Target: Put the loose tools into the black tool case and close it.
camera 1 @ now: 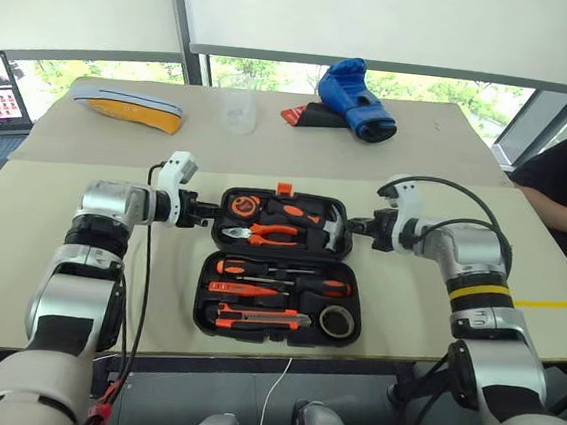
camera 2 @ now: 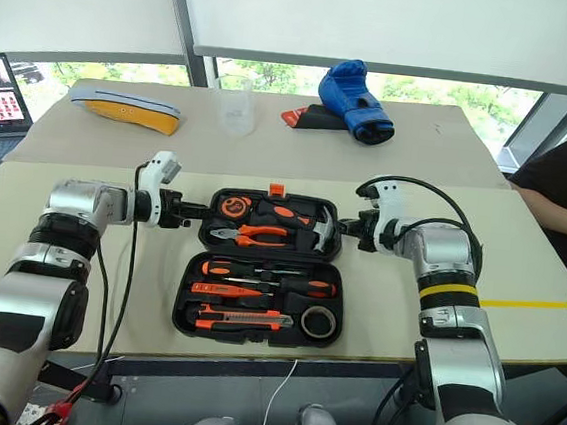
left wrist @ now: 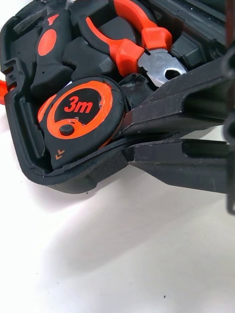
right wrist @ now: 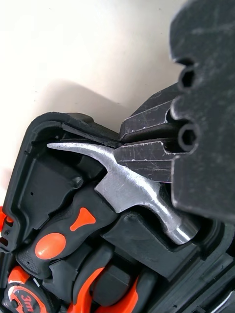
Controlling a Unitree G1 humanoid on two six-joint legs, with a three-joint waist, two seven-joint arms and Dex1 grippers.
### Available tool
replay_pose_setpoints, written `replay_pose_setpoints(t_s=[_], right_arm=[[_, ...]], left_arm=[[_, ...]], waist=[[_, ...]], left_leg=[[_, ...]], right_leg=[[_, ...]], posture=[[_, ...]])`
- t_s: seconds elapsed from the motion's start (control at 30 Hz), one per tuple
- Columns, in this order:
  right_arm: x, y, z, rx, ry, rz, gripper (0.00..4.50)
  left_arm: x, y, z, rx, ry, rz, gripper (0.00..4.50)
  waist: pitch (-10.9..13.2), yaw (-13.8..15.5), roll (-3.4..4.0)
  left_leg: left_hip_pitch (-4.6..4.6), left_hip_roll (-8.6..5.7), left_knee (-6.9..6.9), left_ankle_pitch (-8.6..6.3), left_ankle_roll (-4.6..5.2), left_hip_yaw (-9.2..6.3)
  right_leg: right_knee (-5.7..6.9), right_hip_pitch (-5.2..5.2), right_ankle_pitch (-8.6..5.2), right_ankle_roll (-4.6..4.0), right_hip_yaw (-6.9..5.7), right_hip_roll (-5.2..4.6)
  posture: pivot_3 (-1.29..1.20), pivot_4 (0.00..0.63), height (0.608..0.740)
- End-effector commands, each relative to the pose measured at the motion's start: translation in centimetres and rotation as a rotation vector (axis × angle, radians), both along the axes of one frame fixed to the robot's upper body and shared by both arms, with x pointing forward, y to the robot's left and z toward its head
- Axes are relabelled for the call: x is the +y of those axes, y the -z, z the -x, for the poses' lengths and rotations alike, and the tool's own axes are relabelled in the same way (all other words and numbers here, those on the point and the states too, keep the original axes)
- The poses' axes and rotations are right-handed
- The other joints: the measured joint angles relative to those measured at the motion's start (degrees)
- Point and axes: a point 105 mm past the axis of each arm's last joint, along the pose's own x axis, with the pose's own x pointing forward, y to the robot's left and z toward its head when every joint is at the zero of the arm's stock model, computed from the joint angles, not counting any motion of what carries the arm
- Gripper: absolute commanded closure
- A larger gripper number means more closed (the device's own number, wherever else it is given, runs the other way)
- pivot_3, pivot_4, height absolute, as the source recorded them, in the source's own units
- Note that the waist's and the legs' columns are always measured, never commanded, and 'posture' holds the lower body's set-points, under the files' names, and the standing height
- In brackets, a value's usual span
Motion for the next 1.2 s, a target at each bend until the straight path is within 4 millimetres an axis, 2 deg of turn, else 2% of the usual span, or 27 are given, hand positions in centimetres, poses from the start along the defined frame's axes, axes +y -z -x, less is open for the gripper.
replay_pose_setpoints(t_s=[0.03,0.07,0.17,0.3,0.47,0.63,0.77,0.93,1.0,1.03,1.1,1.13,1.2], right_arm=[[0.0,-6.5,-1.7,-0.310,0.046,0.004,4.46],[0.0,-7.3,-1.8,-0.355,0.054,0.004,4.46],[-0.2,-8.8,-2.1,-0.474,0.079,0.030,4.46],[-0.5,-8.9,-1.7,-0.565,0.093,0.048,4.46],[-0.5,-7.5,-0.4,-0.646,0.067,0.092,4.46],[-0.8,-6.8,1.4,-0.763,0.052,0.138,4.46],[-1.2,-5.6,3.5,-0.876,0.024,0.234,4.46],[-1.7,-3.6,6.9,-0.964,-0.056,0.336,4.46],[-2.1,-3.8,8.7,-0.962,-0.098,0.317,4.50],[-2.9,-4.2,9.7,-0.920,-0.127,0.316,3.79],[-3.4,-4.9,11.3,-0.856,-0.182,0.280,3.34],[-3.9,-4.8,12.3,-0.795,-0.228,0.295,2.85],[-4.6,-3.9,14.7,-0.629,-0.347,0.306,2.20]], left_arm=[[0.0,-2.8,-2.1,-0.383,-0.021,-0.266,4.50],[-0.5,-3.6,-2.2,-0.459,-0.006,-0.272,4.50],[-1.9,-6.3,-2.2,-0.580,0.003,-0.145,4.50],[-2.8,-8.0,-1.7,-0.687,0.041,-0.096,4.50],[-2.7,-6.8,-0.4,-0.692,0.084,-0.101,4.50],[-2.2,-6.6,0.8,-0.758,0.071,-0.118,4.50],[-1.8,-6.0,2.3,-0.900,0.054,-0.256,4.50],[-0.7,-4.4,4.5,-0.955,-0.004,-0.319,4.50],[0.3,-4.2,5.8,-0.933,-0.033,-0.311,3.78],[1.1,-4.1,6.8,-0.898,-0.032,-0.306,3.54],[1.8,-4.1,8.3,-0.849,-0.020,-0.293,2.90],[2.7,-4.0,8.9,-0.811,-0.018,-0.306,2.42],[4.5,-3.4,10.0,-0.712,-0.019,-0.317,1.77]], waist=[[0.01,0.24,0.00],[0.01,0.24,0.00],[0.01,0.17,0.00],[0.01,-0.09,0.00],[0.01,-0.27,0.00],[0.01,-0.17,0.00],[0.01,-0.07,0.00],[0.00,0.21,0.00],[0.00,0.30,0.00],[0.00,0.26,0.00],[0.02,0.11,0.02],[0.02,0.01,0.01],[0.04,0.13,0.00]], left_leg=[[-0.01,0.00,0.02,0.02,-0.04,0.00],[-0.03,-0.01,0.03,0.07,-0.12,0.00],[-0.15,0.00,0.00,0.17,-0.29,0.01],[-0.42,0.06,-0.02,0.17,-0.27,0.01],[-0.53,0.06,-0.05,0.18,-0.26,0.00],[-0.51,0.06,-0.09,0.17,-0.26,-0.02],[-0.45,0.06,-0.12,0.17,-0.26,-0.01],[-0.25,0.06,-0.14,0.17,-0.26,0.00],[-0.04,0.06,-0.27,0.17,-0.26,0.01],[0.02,0.06,-0.34,0.17,-0.26,0.05],[0.05,0.09,-0.42,0.17,-0.26,0.10],[0.09,0.10,-0.51,0.17,-0.25,0.16],[0.13,0.16,-0.50,0.15,-0.21,0.27]], right_leg=[[-0.04,-0.02,0.04,-0.03,-0.01,-0.01],[-0.09,-0.03,0.09,-0.05,-0.02,-0.01],[-0.08,-0.18,0.19,-0.17,-0.01,0.01],[0.03,-0.34,0.21,-0.17,-0.03,0.05],[-0.09,-0.43,0.23,-0.12,-0.07,0.10],[-0.12,-0.41,0.24,-0.11,-0.10,0.14],[-0.09,-0.40,0.24,-0.12,-0.07,0.15],[-0.13,-0.24,0.23,-0.12,-0.04,0.17],[-0.18,-0.11,0.23,-0.11,0.00,0.18],[-0.19,-0.09,0.23,-0.11,0.04,0.18],[-0.19,-0.11,0.22,-0.11,0.21,0.20],[-0.17,-0.12,0.22,-0.11,0.29,0.22],[-0.31,-0.13,0.20,-0.12,0.40,0.29]], posture=[[0.00,0.150,0.731],[0.00,0.150,0.731],[0.00,0.150,0.731],[0.00,0.150,0.731],[0.00,0.150,0.731],[0.00,0.150,0.731],[0.00,0.150,0.731],[0.00,0.150,0.731],[0.00,0.150,0.731],[0.00,0.150,0.731],[0.00,0.150,0.731],[0.00,0.150,0.731],[0.00,0.150,0.731]])
